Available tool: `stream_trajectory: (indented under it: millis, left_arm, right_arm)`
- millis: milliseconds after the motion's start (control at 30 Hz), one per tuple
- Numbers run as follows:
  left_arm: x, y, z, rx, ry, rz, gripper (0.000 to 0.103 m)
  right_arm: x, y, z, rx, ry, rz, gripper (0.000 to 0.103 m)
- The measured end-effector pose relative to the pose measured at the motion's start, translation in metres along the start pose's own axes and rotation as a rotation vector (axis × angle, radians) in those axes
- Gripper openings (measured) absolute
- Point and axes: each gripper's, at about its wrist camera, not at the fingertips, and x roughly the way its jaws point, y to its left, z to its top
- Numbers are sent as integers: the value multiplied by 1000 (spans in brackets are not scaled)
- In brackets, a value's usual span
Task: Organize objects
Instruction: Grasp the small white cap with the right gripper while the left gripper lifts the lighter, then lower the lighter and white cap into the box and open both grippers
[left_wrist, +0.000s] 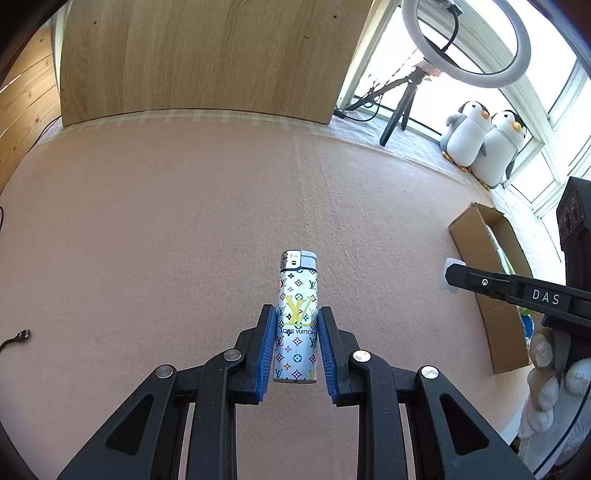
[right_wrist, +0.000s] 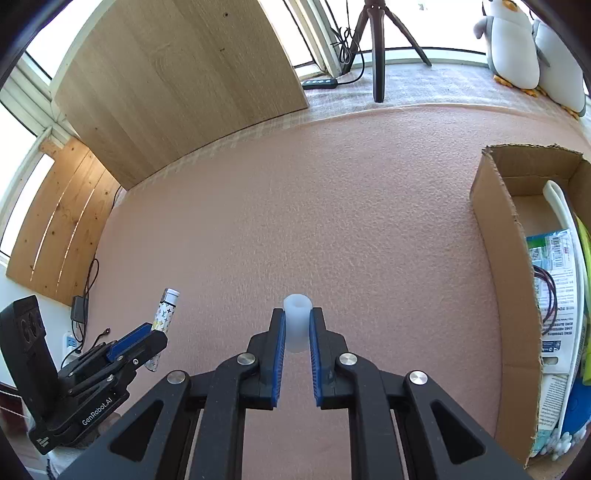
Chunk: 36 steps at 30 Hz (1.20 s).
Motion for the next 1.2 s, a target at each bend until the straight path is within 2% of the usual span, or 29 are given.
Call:
stream_trajectory:
  millis: [400, 667, 800, 1200]
  left_arm:
    - [-10, -113, 14, 135, -44, -100, 25]
    - [12, -178, 33, 195, -41, -162, 25]
    - [21, -209, 43, 231, -48, -179, 25]
    - [77, -282, 63, 294, -2, -183, 25]
  right_arm:
    - [-82, -61, -26, 19, -126, -67, 12]
    - [-121, -108, -37, 63, -179, -127, 12]
    - [-133, -129, -42, 82, -195, -162, 12]
    - [-134, -170, -47, 138, -185, -169, 12]
